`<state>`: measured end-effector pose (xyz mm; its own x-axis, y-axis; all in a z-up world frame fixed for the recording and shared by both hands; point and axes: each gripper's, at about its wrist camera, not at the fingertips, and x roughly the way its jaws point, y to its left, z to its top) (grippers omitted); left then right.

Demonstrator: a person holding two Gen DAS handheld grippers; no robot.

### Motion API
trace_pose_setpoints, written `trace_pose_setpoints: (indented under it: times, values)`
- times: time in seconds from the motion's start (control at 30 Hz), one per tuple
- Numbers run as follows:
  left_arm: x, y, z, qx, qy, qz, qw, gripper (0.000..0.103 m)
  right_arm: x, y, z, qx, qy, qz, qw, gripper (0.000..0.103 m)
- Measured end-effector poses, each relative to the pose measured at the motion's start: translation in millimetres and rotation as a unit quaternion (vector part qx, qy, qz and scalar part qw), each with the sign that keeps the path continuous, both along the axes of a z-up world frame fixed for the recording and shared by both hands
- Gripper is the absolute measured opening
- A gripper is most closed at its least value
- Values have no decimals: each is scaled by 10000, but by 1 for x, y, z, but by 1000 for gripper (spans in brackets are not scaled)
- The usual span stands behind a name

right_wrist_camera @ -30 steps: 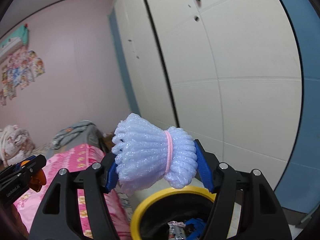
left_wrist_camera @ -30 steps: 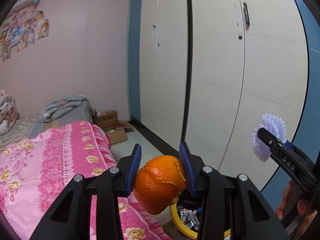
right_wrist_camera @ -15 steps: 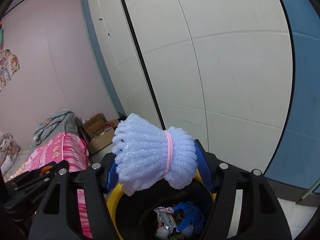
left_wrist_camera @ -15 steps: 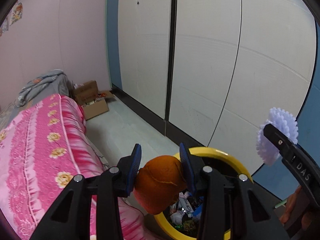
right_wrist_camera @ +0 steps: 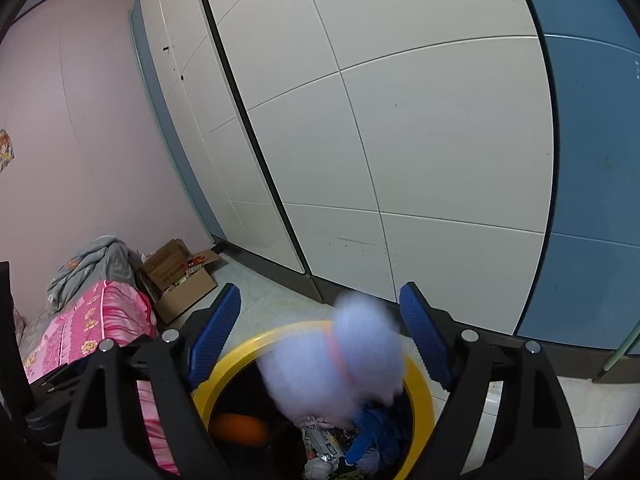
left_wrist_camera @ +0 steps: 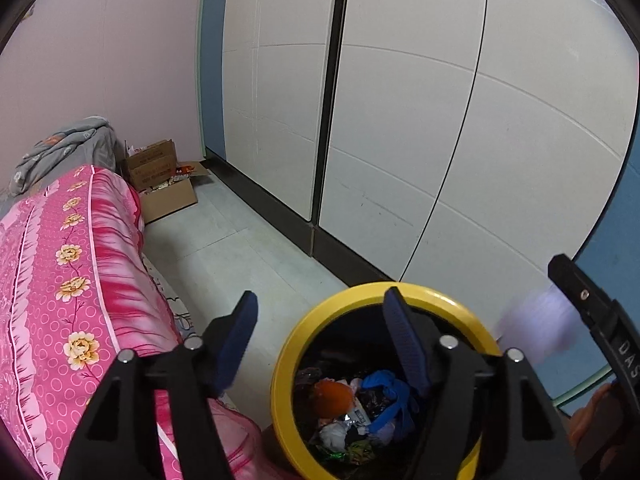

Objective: Collect trash

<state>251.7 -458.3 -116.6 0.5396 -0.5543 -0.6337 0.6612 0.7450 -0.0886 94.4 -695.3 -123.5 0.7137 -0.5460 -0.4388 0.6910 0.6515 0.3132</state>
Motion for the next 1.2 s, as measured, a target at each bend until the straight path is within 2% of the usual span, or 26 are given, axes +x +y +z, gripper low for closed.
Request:
trace_pose_setpoints:
  times: [0.33,0.53,0.73,0.9,1.03,1.13,1.2]
  values:
    - [2,42,34,-372,-31,391,9985,68,-14,16,28,-110,-312,64,9994,83]
    - [-9,95,61,-555,-213,771,9952,68,-18,42,52,-273,-389,284,9985,83]
    - [-23,159,81,-594,-418,1269,9893,68,-13,86,75,-472,-398,758,9952,84]
    - [-37,219,95,-573,-621,1816,9797,68,-4,136,93,-639,-345,1416,9873,84]
    - [-53,268,107,-569,-747,2229,9703,68,5,182,103,-701,-282,2080,9752,84]
    - [-68,304,116,-502,-937,2597,9598,72,10,212,110,-765,-243,2439,9665,84]
    - [-77,321,121,-510,-990,2725,9557,73,12,229,114,-809,-242,2592,9621,84]
